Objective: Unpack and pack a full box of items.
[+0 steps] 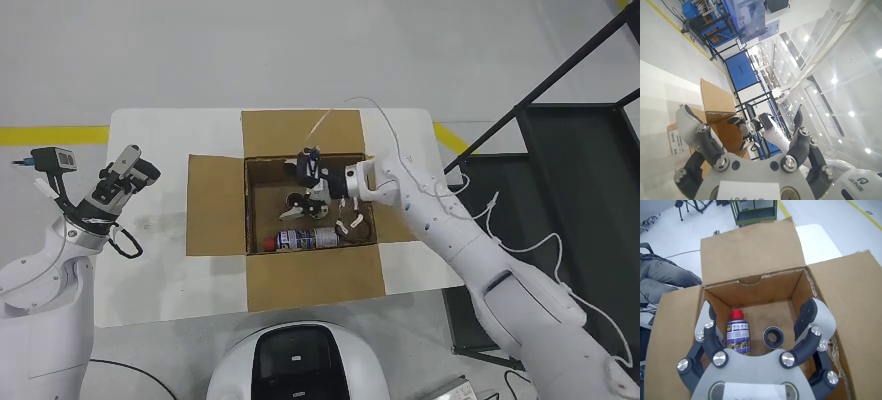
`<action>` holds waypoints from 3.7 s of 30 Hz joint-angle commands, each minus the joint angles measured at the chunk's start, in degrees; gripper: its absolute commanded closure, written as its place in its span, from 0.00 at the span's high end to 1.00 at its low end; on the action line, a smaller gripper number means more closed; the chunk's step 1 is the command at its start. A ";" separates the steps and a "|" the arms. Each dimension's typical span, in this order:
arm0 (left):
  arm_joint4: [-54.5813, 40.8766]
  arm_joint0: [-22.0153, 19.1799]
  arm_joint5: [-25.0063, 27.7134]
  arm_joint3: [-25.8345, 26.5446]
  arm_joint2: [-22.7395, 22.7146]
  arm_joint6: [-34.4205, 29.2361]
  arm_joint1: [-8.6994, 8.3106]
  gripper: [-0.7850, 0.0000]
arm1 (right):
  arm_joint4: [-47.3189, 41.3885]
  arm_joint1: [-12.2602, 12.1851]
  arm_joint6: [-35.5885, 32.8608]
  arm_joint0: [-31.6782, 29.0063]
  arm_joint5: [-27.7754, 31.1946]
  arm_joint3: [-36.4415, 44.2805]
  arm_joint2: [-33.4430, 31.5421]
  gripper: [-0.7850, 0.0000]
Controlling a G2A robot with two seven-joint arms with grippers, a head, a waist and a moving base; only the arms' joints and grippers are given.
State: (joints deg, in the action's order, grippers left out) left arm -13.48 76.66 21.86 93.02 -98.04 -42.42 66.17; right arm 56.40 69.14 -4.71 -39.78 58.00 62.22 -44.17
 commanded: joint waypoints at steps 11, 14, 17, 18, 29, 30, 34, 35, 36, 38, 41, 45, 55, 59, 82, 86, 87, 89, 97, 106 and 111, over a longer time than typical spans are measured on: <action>5.76 -1.70 -0.74 -3.22 0.35 -2.31 -0.70 1.00 | -26.68 -12.02 -23.38 -31.14 -6.08 29.18 -28.79 1.00; 9.19 -3.61 -0.38 -6.87 1.38 -1.58 -0.86 1.00 | -31.08 -13.32 -25.18 -36.25 -8.05 32.64 -34.61 1.00; 9.46 -5.66 -0.50 -10.43 3.30 -2.27 -0.85 1.00 | -31.63 -13.65 -25.69 -37.60 -9.24 33.40 -36.37 1.00; 10.00 -6.33 -0.49 -11.49 4.18 -2.68 -0.84 1.00 | -31.63 -13.65 -25.69 -37.60 -9.24 33.40 -36.37 1.00; 4.51 -11.50 1.66 -22.79 12.90 -3.05 0.39 1.00 | -31.63 -13.65 -25.69 -37.60 -9.24 33.40 -36.37 1.00; 3.95 -12.00 2.30 -24.16 13.59 -3.46 0.51 1.00 | -31.63 -13.65 -25.69 -37.60 -9.24 33.40 -36.37 1.00; 1.73 -13.98 4.35 -29.10 16.41 -4.65 1.07 1.00 | -31.63 -13.65 -25.69 -37.60 -9.24 33.40 -36.37 1.00; 1.85 -14.52 4.80 -30.06 17.09 -4.48 1.21 1.00 | -31.58 -13.62 -25.54 -37.77 -9.68 33.53 -36.20 1.00; 1.25 -14.95 5.29 -30.72 17.73 -4.55 1.38 1.00 | -31.93 -13.59 -25.40 -38.02 -10.11 33.69 -35.90 1.00; 0.00 -15.75 5.96 -31.65 18.63 -4.89 1.62 1.00 | -30.94 -13.73 -25.03 -38.33 -11.87 33.37 -37.02 1.00; -1.79 -16.60 7.04 -31.75 19.47 -5.84 1.84 1.00 | -33.78 -14.16 -24.37 -39.90 -12.86 31.67 -40.17 1.00; -3.38 -17.00 8.08 -29.86 19.67 -7.24 1.81 1.00 | -40.36 -15.04 -24.54 -43.54 -13.41 28.65 -46.63 1.00; -2.81 -15.37 5.74 -18.49 20.28 -10.27 1.28 1.00 | -58.26 -16.19 -34.19 -43.28 -18.56 14.95 -51.40 1.00; 0.01 -16.24 4.17 -16.54 22.54 -9.21 1.48 1.00 | -60.80 -15.59 -37.12 -38.25 -19.36 8.26 -46.61 1.00; 12.52 -22.76 1.74 -21.62 34.38 -2.87 3.32 1.00 | -88.90 -15.33 -56.18 -33.58 -14.59 9.68 -37.43 1.00; 18.10 -22.30 1.88 -21.05 34.03 0.55 3.03 1.00 | -91.95 -16.09 -58.77 -33.96 -17.18 16.09 -35.58 1.00; 18.89 -22.02 1.85 -20.80 33.96 1.13 2.97 1.00 | -91.50 -16.22 -59.17 -33.54 -17.59 16.80 -34.89 1.00; 20.33 -21.57 1.80 -20.21 33.74 1.94 2.83 1.00 | -90.00 -16.29 -59.60 -32.27 -18.01 17.61 -32.83 1.00; 18.65 -19.93 1.40 -18.02 32.68 1.02 2.43 1.00 | -77.54 -15.09 -58.26 -24.29 -16.69 13.61 -21.73 1.00; 16.74 -19.94 1.91 -18.75 31.87 -0.14 2.17 1.00 | -60.25 -13.63 -49.19 -21.21 -16.56 12.84 -17.22 1.00; 14.28 -19.98 2.39 -18.26 30.79 -1.07 1.94 1.00 | -58.07 -13.81 -45.95 -22.48 -16.01 16.34 -18.15 1.00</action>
State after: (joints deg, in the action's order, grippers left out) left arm 1.35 56.77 24.33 74.73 -66.91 -43.31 68.18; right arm -1.23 55.46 -51.02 -61.87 41.49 77.76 -61.78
